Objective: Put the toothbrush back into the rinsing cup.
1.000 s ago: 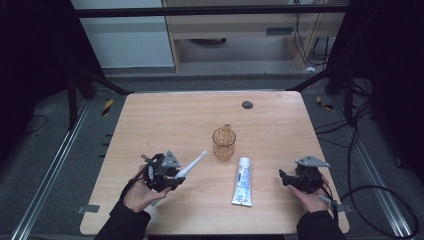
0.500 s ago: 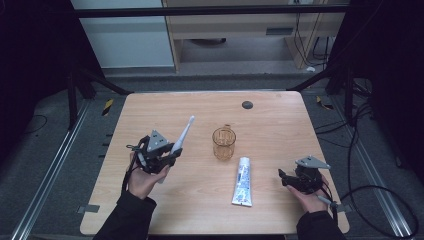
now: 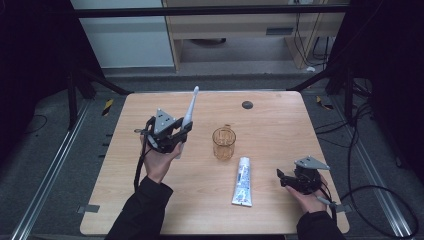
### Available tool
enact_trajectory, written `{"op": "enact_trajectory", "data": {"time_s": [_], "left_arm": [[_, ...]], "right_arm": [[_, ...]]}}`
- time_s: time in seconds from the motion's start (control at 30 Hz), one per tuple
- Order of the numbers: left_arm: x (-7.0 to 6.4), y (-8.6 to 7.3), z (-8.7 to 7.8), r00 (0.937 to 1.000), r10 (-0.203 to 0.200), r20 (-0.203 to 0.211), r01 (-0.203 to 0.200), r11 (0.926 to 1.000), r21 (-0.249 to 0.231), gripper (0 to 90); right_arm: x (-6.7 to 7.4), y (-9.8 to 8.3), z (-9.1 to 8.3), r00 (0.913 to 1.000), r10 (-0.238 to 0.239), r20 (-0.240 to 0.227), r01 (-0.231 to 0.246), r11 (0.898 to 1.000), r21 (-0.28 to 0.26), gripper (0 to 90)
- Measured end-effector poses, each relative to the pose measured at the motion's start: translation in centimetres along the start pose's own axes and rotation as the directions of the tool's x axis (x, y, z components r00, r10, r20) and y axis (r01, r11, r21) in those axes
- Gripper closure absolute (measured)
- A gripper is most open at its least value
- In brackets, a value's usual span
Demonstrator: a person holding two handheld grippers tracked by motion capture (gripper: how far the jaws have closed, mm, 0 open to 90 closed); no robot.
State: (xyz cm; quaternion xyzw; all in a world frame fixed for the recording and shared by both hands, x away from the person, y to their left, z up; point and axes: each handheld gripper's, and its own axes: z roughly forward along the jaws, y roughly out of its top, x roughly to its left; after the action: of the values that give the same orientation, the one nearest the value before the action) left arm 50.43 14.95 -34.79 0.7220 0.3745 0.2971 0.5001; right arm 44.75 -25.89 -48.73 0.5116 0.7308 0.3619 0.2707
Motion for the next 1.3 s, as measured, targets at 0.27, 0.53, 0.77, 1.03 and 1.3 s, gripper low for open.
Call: {"op": "enact_trajectory", "data": {"time_s": [0.27, 0.53, 0.77, 1.03, 1.3], "left_arm": [[-0.3, 0.3, 2.0, 0.9973, -0.065, -0.034, 0.061, 0.9937, -0.094, 66.6], [-0.7, 0.7, 3.3, 0.9957, -0.082, -0.043, 0.075, 0.9882, -0.134, 66.6], [-1.1, 1.2, 4.5, 0.9930, -0.115, -0.028, 0.108, 0.9752, -0.193, 66.6], [-2.0, 1.3, 6.0, 0.9915, -0.130, -0.002, 0.126, 0.9659, -0.226, 66.6], [-2.7, 1.8, 6.7, 0.9917, -0.128, 0.011, 0.127, 0.9616, -0.243, 66.5]], "right_arm": [[-0.1, 0.0, 0.0, 1.0000, 0.002, 0.000, -0.002, 1.000, -0.003, 22.5], [-0.1, -0.1, 0.0, 1.0000, 0.006, -0.004, -0.006, 1.000, -0.004, 22.4], [-0.1, -0.1, 0.0, 1.0000, 0.005, -0.004, -0.005, 1.000, -0.010, 22.4], [-0.2, -0.2, 0.0, 1.0000, 0.004, -0.007, -0.004, 1.000, -0.014, 22.6], [-0.2, -0.2, -0.1, 1.0000, 0.000, -0.004, -0.001, 1.000, -0.023, 22.8]]}}
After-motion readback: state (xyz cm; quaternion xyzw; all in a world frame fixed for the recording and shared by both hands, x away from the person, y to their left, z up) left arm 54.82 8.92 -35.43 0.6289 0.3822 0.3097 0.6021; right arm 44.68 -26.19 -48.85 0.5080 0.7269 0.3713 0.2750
